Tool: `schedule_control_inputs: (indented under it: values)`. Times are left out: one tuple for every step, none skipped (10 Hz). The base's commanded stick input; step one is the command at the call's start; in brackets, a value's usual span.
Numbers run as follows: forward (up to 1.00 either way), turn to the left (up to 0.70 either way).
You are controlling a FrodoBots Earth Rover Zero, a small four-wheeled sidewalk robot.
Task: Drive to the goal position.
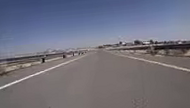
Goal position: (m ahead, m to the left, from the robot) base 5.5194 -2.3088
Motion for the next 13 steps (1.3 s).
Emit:
schedule_control_inputs:
  values:
    - [1.0, 0.0]
    - [1.0, 0.0]
    - [1.0, 0.0]
    - [1.0, 0.0]
    - [1.0, 0.0]
    - [1.0, 0.0]
    - [1.0, 0.0]
    - [1.0, 0.0]
    - [1.0, 0.0]
    - [1.0, 0.0]
    - [1.0, 0.0]
    - [1.0, 0.0]
    - [1.0, 0.0]
